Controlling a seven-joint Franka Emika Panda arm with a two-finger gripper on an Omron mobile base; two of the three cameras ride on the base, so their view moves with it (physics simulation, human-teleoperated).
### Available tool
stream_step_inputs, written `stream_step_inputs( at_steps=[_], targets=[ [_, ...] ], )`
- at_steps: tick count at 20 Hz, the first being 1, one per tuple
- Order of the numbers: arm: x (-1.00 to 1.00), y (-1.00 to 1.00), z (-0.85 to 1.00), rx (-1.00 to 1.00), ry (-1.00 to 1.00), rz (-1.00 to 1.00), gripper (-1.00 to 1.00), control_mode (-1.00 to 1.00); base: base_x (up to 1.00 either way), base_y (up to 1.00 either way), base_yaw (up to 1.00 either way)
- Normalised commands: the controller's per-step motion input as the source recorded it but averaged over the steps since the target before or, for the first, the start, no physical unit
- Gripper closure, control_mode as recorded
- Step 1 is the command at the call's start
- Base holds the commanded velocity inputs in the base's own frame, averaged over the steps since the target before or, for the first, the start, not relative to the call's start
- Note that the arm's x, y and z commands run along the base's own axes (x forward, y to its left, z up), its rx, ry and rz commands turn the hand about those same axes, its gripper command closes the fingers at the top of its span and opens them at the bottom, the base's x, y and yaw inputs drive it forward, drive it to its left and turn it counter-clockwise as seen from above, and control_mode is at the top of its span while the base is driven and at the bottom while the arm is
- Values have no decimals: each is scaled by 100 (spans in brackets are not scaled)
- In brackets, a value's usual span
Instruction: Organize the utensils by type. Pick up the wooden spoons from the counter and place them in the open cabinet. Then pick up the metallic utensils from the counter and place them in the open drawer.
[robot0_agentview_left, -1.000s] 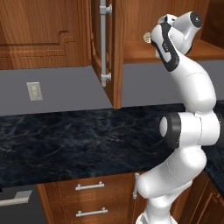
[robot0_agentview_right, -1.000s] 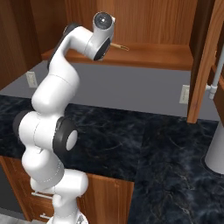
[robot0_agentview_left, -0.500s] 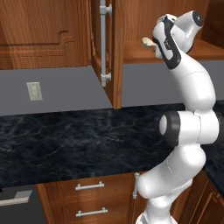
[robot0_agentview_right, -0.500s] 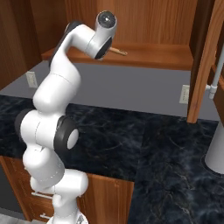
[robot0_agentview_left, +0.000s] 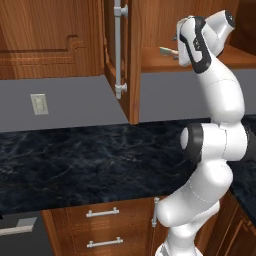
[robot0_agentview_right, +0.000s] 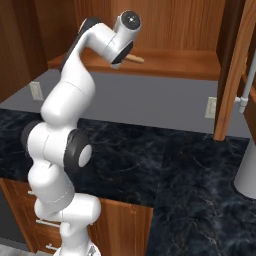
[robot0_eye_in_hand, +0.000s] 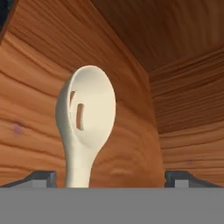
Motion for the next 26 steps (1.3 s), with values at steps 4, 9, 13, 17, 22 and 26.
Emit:
stream_step_inputs(
  at_steps=[4, 9, 13, 17, 22, 26],
  targets=[
    [-3, 0, -15, 0, 5, 15, -100, -100, 0, 0, 0],
    [2, 0, -1, 0, 5, 14, -100, -100, 0, 0, 0],
    [0, 0, 0, 0, 0, 6, -100, -100, 0, 0, 0],
    [0, 0, 0, 0, 0, 3, -100, -100, 0, 0, 0],
    [-14, 0, 0, 0, 0, 2, -100, -100, 0, 0, 0],
    [-67, 9, -1, 0, -10, 0, -100, -100, 0, 0, 0]
  ],
)
